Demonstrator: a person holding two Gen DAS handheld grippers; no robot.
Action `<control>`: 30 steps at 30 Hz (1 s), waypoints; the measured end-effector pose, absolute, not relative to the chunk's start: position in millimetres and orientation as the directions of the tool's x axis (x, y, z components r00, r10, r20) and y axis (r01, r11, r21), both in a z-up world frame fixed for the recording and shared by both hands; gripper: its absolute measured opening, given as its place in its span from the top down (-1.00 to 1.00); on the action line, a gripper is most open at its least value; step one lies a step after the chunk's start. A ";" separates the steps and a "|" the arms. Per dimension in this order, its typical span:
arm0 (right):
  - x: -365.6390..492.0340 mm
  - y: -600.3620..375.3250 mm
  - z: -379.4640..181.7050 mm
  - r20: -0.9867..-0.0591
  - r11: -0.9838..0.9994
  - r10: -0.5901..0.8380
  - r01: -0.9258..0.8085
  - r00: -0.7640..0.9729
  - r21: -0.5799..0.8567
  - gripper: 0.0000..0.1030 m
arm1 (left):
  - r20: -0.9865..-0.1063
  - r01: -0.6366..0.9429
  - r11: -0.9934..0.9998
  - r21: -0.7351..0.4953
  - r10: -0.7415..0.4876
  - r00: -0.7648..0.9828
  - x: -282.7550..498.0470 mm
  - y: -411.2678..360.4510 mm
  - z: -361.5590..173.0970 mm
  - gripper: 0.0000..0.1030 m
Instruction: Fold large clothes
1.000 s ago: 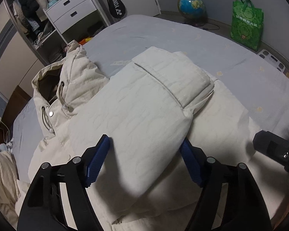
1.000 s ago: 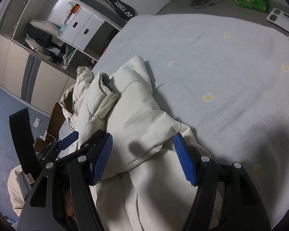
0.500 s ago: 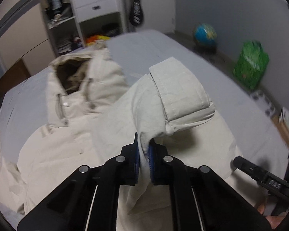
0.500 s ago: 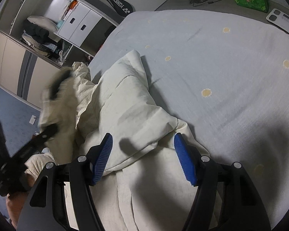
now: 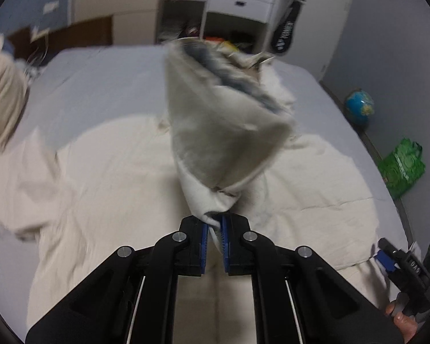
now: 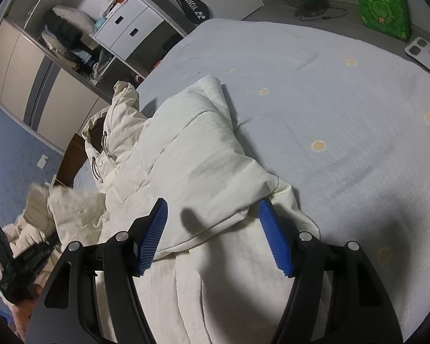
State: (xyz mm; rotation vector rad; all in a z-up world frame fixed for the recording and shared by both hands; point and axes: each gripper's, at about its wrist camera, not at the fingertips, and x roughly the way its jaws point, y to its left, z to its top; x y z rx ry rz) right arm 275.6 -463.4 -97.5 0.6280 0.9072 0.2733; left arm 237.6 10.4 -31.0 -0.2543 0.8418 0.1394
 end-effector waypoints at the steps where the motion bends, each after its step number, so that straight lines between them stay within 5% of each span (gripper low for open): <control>1: 275.1 -461.7 -96.5 -0.649 0.796 0.471 0.030 0.598 0.605 -0.23 | -0.761 -0.232 0.958 -0.172 0.021 0.649 236.4 14.0 -35.7 0.82; 4: 273.3 -456.7 -95.0 -0.658 0.816 0.461 0.006 0.595 0.578 -0.23 | -0.810 -0.300 0.943 -0.146 0.060 0.583 235.1 34.4 -60.0 0.50; 8: 271.5 -448.8 -91.6 -0.670 0.842 0.445 -0.023 0.594 0.538 -0.23 | -0.852 -0.374 0.920 -0.116 0.101 0.514 217.7 58.9 -80.8 -0.18; 19: 267.9 -428.3 -85.4 -0.705 0.901 0.382 -0.069 0.598 0.429 -0.36 | -0.799 -0.367 0.928 -0.058 0.177 0.574 200.7 80.4 -61.7 -0.27; 24: 271.2 -410.9 -91.1 -0.765 0.949 0.297 -0.088 0.572 0.302 -0.43 | -0.859 -0.340 0.930 0.137 0.282 0.427 232.1 78.5 -92.4 -0.33; 30: 273.5 -401.3 -100.9 -0.795 0.968 0.246 -0.099 0.554 0.231 -0.51 | -0.862 -0.305 0.942 0.140 0.267 0.430 225.2 85.2 -100.6 -0.35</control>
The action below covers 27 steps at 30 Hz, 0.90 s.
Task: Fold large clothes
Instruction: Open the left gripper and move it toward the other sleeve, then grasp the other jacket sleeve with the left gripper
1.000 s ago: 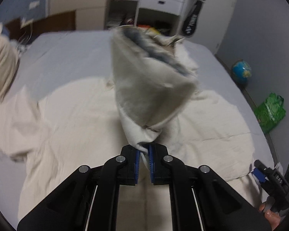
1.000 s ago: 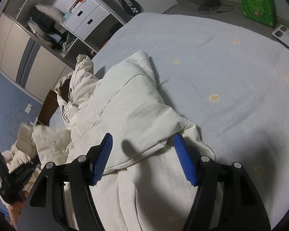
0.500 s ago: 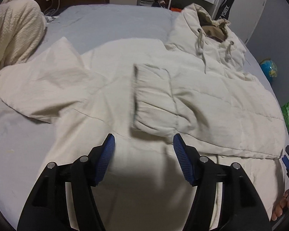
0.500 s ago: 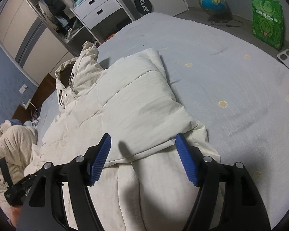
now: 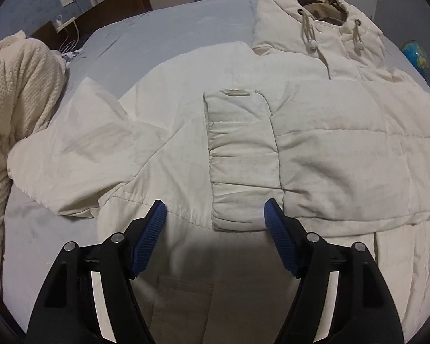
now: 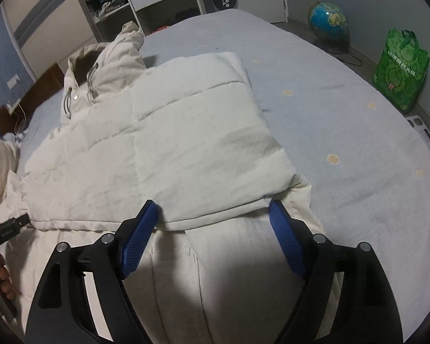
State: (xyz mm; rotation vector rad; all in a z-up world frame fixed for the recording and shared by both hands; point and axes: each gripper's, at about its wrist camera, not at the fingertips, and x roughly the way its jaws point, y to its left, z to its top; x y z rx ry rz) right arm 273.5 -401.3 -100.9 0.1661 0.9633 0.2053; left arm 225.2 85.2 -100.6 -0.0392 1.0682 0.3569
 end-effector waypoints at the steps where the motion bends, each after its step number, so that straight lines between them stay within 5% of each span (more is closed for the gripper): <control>1: 273.4 -400.2 -102.4 -0.800 0.971 0.237 -0.099 0.551 0.220 -0.51 | -0.867 -0.299 0.947 0.118 0.245 0.434 220.5 89.9 -100.4 -0.36; 5: 271.9 -395.8 -104.5 -0.802 0.976 0.218 -0.098 0.556 0.196 -0.52 | -0.885 -0.296 0.955 0.011 0.147 0.442 209.6 108.6 -95.0 -0.42; 8: 268.6 -393.7 -100.8 -0.793 0.978 0.210 -0.107 0.571 0.182 -0.52 | -0.878 -0.304 0.952 -0.049 0.104 0.468 194.0 128.3 -81.1 -0.71; 13: 256.2 -382.5 -89.6 -0.771 0.978 0.202 -0.161 0.604 0.131 -0.52 | -0.835 -0.350 0.923 -0.160 0.063 0.547 164.4 182.7 -47.9 -0.75; 27: 204.0 -357.2 -54.3 -0.750 0.939 0.294 -0.326 0.593 0.110 -0.52 | -0.842 -0.621 0.756 -0.206 0.186 0.506 84.7 368.0 -63.7 -0.82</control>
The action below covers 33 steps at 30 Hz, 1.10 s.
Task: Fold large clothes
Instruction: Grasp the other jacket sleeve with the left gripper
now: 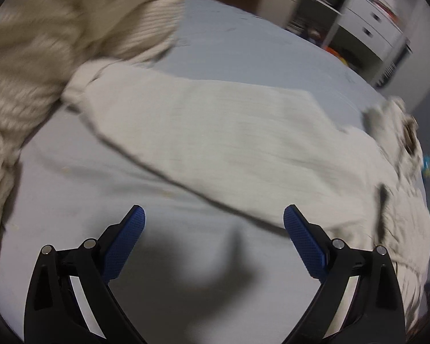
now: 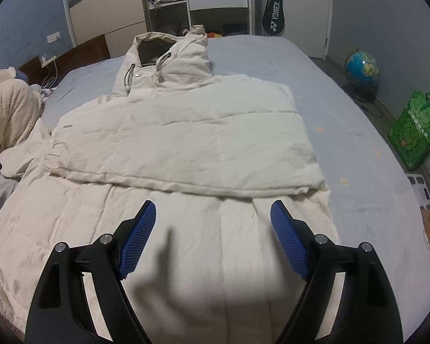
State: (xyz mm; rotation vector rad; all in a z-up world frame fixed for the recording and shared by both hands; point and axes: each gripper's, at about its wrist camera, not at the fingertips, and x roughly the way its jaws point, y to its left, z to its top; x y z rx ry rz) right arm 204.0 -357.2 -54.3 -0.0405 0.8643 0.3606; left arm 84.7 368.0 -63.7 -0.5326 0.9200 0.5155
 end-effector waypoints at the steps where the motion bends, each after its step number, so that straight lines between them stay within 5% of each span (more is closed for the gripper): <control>1: 202.6 -358.4 -53.8 -0.753 0.939 0.298 -0.320 0.586 0.122 -0.53 | -0.841 -0.636 0.740 -0.217 0.190 0.507 79.9 375.3 -65.7 -0.82; 13: 206.9 -368.0 -62.5 -0.777 0.949 0.298 -0.261 0.555 0.177 -0.53 | -0.795 -0.700 0.620 -0.354 0.195 0.574 51.5 444.6 -91.2 -0.78; 22: 210.0 -358.5 -69.8 -0.795 0.948 0.282 -0.286 0.538 0.143 -0.53 | -0.799 -0.703 0.608 -0.369 0.178 0.574 77.2 458.7 -104.6 -0.47; 25: 211.5 -357.3 -71.0 -0.797 0.947 0.284 -0.287 0.534 0.145 -0.53 | -0.809 -0.714 0.611 -0.342 0.196 0.555 83.5 464.6 -105.8 0.10; 27: 212.0 -357.0 -71.4 -0.797 0.946 0.286 -0.290 0.532 0.146 -0.53 | -0.816 -0.716 0.609 -0.341 0.185 0.547 86.6 469.7 -105.5 0.80; 33: 213.7 -361.3 -71.5 -0.792 0.945 0.298 -0.280 0.533 0.168 -0.53 | -0.751 -0.677 0.665 -0.315 0.262 0.607 90.6 451.3 -73.7 0.94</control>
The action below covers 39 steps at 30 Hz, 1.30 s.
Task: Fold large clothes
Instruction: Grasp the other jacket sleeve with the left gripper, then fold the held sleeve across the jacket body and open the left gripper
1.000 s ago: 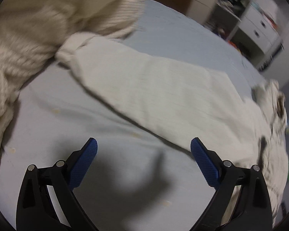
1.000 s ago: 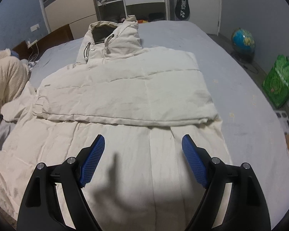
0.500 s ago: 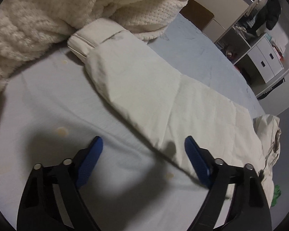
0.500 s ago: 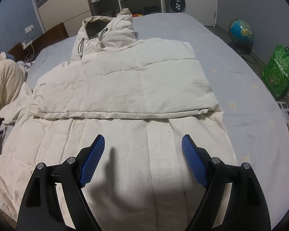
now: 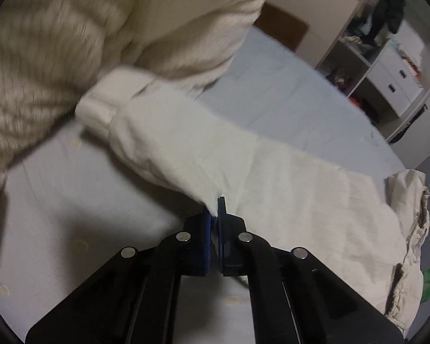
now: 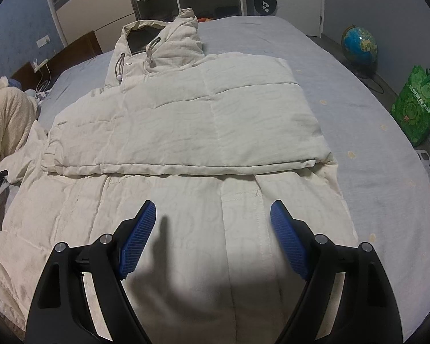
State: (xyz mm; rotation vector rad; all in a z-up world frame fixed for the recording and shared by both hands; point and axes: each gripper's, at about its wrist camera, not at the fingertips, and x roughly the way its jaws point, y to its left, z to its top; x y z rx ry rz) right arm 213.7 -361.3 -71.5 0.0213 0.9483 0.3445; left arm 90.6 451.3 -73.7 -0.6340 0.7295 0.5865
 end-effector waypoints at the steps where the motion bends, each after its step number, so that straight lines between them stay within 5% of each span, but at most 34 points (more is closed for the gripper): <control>1: 213.9 -362.0 -71.2 -0.790 0.945 0.302 -0.278 0.533 0.174 -0.53 | -0.733 -0.666 0.675 -0.317 0.271 0.624 89.5 447.1 -65.2 0.94; 12: 209.8 -372.7 -62.1 -0.752 0.933 0.353 -0.270 0.556 0.238 -0.53 | -0.542 -0.490 0.823 -0.288 0.282 0.792 92.5 372.5 40.0 0.94; 22: 207.1 -390.6 -53.7 -0.707 0.914 0.405 -0.232 0.580 0.333 -0.53 | -0.425 -0.294 0.920 -0.259 0.164 0.890 110.8 258.7 108.2 0.94; 39: 204.5 -407.8 -50.9 -0.671 0.884 0.450 -0.190 0.589 0.426 -0.53 | -0.456 -0.071 0.973 -0.218 -0.037 0.889 159.7 108.1 86.5 0.94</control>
